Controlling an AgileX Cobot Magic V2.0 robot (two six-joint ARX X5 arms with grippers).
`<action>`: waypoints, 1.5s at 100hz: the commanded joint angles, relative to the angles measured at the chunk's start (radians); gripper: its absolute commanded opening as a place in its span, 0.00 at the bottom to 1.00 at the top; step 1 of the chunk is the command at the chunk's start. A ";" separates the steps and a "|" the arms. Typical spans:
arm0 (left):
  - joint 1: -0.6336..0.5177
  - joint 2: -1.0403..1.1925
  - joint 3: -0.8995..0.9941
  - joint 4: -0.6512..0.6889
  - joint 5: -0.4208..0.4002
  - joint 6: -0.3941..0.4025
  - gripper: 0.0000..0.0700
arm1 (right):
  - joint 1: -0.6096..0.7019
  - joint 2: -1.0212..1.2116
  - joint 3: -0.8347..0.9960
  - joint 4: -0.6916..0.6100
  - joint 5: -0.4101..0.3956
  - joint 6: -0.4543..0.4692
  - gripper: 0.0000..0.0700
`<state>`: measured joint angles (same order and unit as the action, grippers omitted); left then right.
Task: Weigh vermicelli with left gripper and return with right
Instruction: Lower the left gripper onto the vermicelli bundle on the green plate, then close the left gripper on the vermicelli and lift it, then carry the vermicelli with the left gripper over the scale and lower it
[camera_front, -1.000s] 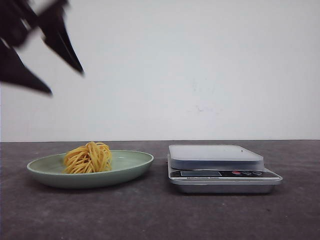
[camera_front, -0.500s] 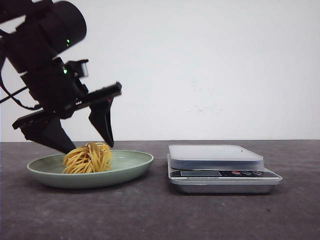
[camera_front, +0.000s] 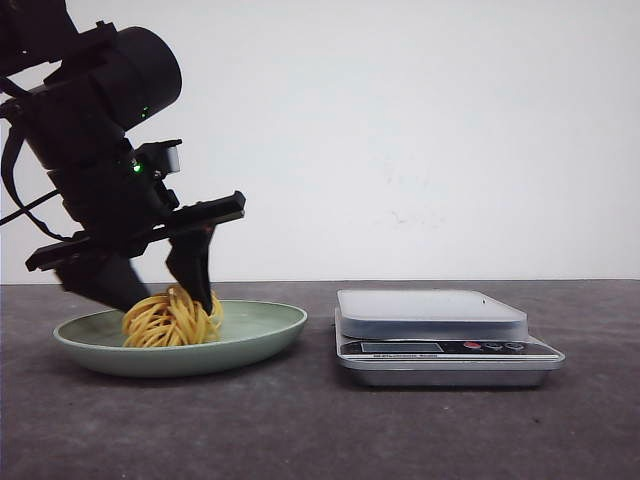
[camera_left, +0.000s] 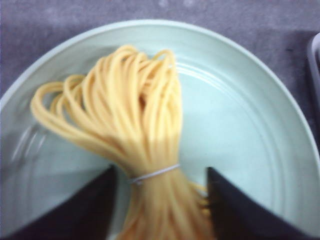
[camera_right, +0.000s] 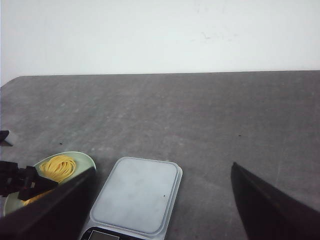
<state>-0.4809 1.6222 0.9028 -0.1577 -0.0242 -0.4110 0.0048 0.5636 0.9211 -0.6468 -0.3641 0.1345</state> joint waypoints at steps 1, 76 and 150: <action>-0.005 0.019 0.021 0.009 -0.003 0.010 0.06 | 0.002 0.003 0.018 0.006 -0.002 -0.011 0.78; -0.068 -0.326 0.068 0.126 0.240 -0.175 0.02 | 0.002 0.003 0.018 0.011 -0.002 -0.011 0.78; -0.260 0.249 0.519 0.021 0.207 -0.206 0.02 | 0.002 0.003 0.024 0.009 -0.004 -0.004 0.78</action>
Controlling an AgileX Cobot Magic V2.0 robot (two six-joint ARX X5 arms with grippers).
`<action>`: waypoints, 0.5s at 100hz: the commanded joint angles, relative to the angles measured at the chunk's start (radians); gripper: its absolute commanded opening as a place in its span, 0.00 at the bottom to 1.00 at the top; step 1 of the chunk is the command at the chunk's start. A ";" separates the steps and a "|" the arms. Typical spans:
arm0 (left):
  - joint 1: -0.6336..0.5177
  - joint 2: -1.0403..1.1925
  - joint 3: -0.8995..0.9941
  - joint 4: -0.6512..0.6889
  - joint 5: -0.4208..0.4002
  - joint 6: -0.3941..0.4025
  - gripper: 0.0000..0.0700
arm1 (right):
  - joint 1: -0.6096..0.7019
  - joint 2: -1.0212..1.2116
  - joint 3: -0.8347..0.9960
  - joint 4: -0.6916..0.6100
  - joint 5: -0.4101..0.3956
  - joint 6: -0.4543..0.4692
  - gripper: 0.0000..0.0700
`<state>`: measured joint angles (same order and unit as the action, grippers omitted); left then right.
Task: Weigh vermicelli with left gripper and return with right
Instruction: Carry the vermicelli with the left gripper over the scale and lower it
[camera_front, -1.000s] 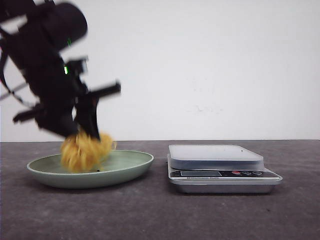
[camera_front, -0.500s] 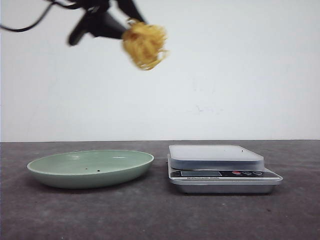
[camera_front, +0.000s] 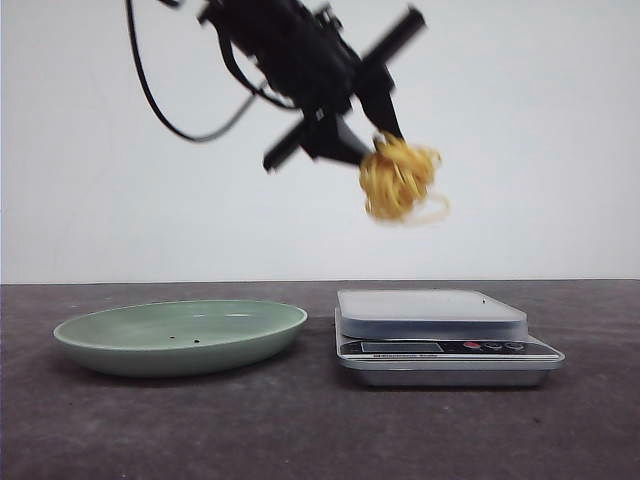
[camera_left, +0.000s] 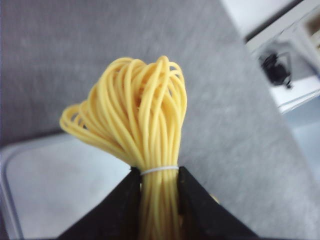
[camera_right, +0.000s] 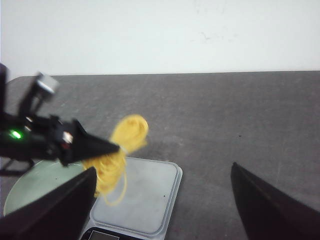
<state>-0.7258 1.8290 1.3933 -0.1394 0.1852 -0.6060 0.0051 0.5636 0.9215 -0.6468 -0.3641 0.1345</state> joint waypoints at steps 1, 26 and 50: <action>-0.016 0.047 0.029 0.002 -0.003 -0.011 0.02 | 0.001 0.003 0.023 0.009 -0.004 -0.004 0.78; -0.042 0.129 0.029 0.002 -0.035 -0.009 0.02 | 0.002 0.002 0.023 0.002 -0.005 -0.004 0.78; -0.050 0.158 0.029 -0.009 -0.031 0.006 0.04 | 0.002 0.002 0.023 -0.006 -0.006 -0.005 0.78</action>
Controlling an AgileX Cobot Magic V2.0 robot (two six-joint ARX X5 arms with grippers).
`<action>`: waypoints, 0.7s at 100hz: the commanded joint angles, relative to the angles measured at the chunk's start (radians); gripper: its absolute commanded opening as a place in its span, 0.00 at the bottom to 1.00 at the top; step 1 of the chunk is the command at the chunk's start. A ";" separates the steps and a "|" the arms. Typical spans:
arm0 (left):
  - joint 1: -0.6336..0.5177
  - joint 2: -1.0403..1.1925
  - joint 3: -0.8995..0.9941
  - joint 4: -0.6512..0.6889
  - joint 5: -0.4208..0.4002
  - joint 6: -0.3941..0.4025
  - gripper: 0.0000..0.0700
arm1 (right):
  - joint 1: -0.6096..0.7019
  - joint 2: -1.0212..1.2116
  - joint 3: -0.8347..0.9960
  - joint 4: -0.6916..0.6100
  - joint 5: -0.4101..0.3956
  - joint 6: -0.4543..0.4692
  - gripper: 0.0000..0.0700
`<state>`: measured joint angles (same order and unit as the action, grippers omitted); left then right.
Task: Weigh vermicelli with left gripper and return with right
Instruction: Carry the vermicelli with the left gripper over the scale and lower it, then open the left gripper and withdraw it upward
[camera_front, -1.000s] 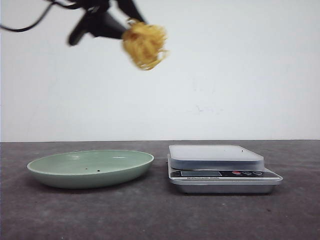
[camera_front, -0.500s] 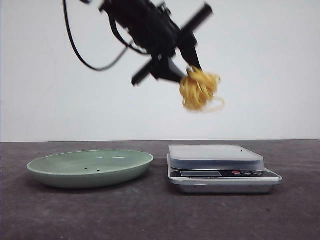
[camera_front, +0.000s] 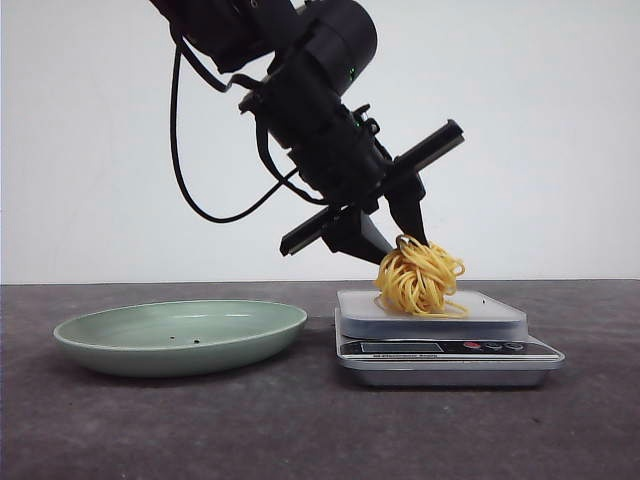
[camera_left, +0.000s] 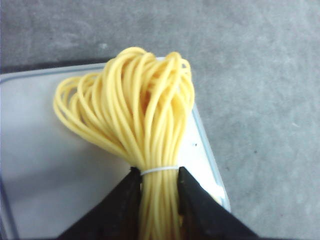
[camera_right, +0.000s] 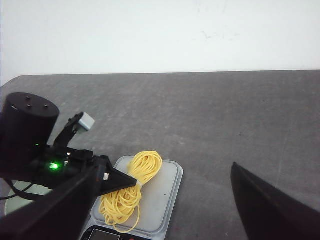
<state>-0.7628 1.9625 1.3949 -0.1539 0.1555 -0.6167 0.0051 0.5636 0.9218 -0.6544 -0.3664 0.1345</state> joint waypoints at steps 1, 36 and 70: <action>-0.013 0.024 0.027 0.007 -0.002 0.019 0.05 | 0.001 0.002 0.023 0.001 -0.003 -0.005 0.78; -0.001 0.011 0.039 -0.022 0.035 0.065 0.45 | 0.001 0.002 0.023 -0.006 -0.011 -0.011 0.78; 0.030 -0.262 0.071 -0.068 0.023 0.183 0.45 | 0.001 0.002 0.023 -0.005 -0.011 -0.013 0.78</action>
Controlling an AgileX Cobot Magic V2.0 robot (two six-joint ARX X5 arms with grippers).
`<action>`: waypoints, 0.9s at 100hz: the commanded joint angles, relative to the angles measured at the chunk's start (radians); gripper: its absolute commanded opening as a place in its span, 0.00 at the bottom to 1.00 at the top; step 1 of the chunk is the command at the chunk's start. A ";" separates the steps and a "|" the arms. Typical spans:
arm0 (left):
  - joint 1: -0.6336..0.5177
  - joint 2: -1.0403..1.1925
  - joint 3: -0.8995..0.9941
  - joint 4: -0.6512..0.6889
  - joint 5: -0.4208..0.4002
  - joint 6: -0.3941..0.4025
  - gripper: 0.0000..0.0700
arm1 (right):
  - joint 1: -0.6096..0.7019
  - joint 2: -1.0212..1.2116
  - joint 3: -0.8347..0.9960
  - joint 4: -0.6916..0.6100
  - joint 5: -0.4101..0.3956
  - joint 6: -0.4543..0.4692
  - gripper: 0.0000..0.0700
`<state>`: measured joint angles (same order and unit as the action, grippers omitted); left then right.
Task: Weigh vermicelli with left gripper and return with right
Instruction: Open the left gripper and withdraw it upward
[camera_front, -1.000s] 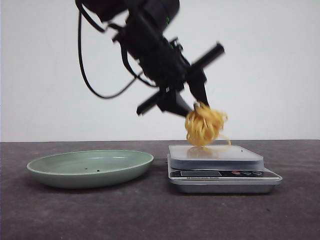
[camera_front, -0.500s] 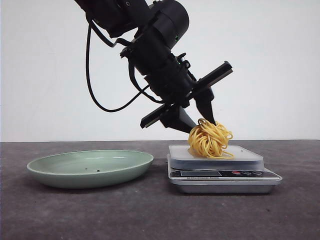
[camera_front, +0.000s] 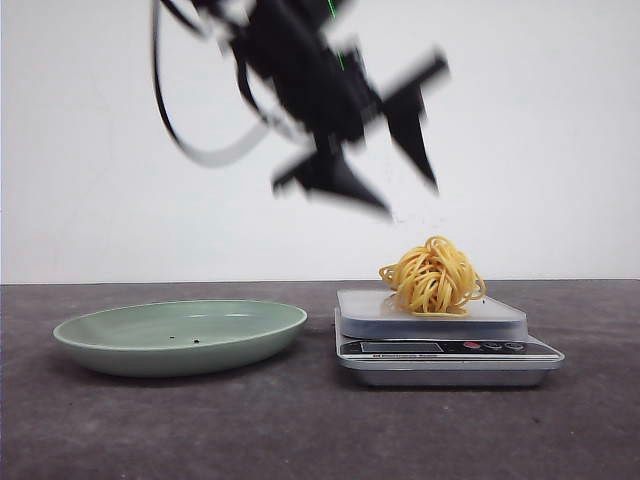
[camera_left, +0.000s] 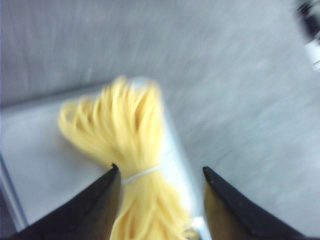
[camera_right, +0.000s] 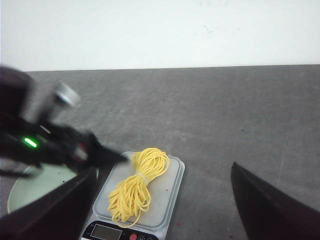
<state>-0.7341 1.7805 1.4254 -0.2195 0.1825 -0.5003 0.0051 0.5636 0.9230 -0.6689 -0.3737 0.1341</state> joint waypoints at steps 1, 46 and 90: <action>0.002 -0.093 0.041 -0.007 -0.004 0.073 0.45 | 0.001 0.002 0.022 0.009 -0.004 -0.013 0.78; 0.006 -0.769 0.041 -0.455 -0.314 0.306 0.45 | 0.001 0.002 0.022 -0.025 -0.005 -0.048 0.78; 0.007 -1.265 -0.074 -0.830 -0.462 0.209 0.43 | 0.003 0.004 0.022 -0.019 -0.005 -0.043 0.78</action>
<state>-0.7204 0.5564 1.3754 -1.0550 -0.2646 -0.2543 0.0051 0.5636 0.9234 -0.6987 -0.3740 0.1005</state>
